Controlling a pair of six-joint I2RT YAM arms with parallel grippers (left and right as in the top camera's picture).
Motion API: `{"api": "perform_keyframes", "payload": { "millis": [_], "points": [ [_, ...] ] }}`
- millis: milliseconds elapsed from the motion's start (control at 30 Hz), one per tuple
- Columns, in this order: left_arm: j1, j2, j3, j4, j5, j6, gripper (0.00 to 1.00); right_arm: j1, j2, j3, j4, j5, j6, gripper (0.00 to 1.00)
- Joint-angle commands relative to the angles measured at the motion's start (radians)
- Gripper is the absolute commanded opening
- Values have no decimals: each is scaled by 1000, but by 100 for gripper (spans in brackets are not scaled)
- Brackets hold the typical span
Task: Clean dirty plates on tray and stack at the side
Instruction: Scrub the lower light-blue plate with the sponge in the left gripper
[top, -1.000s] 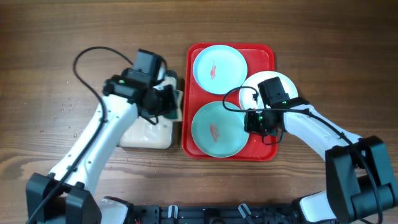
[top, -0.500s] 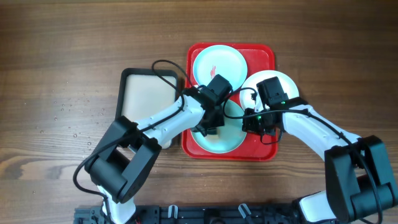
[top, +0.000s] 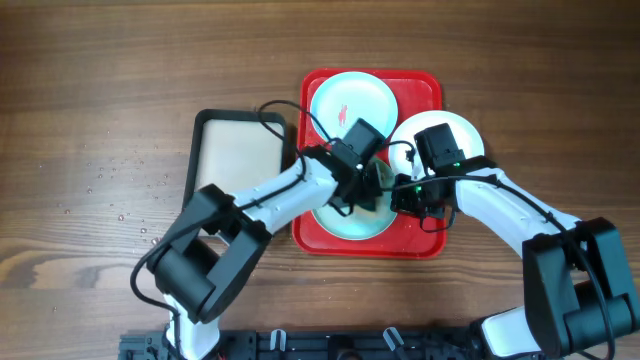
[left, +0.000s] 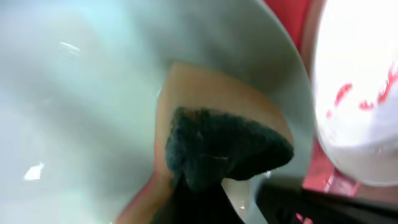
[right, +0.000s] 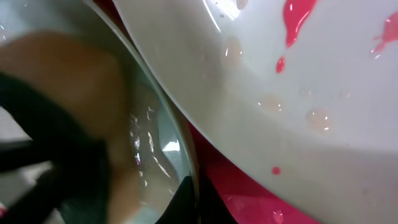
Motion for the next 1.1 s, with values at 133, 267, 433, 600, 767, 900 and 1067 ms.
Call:
{"api": "perform_keyframes", "payload": {
  "millis": [133,267,433,600,767,900,1067],
  "points": [
    [-6,50,-17,-85,-371,5,4,3,15,-6,-18,25,2,4],
    [74,47,2,-233,-542,5,4,3,15,-6,-25,25,-4,4],
    [102,47,24,-340,-271,-21,4,3,15,-6,-24,25,-3,4],
    [30,48,-36,-81,84,-21,4,3,15,-6,-24,25,-2,4],
    [-37,48,-79,32,200,-19,4,3,15,-6,-25,25,-1,4],
    [8,45,-79,-158,54,-18,4,3,15,-6,-24,25,-2,4],
    [77,-21,-5,-385,-411,-22,4,3,15,-6,-24,25,-2,4]
  ]
}}
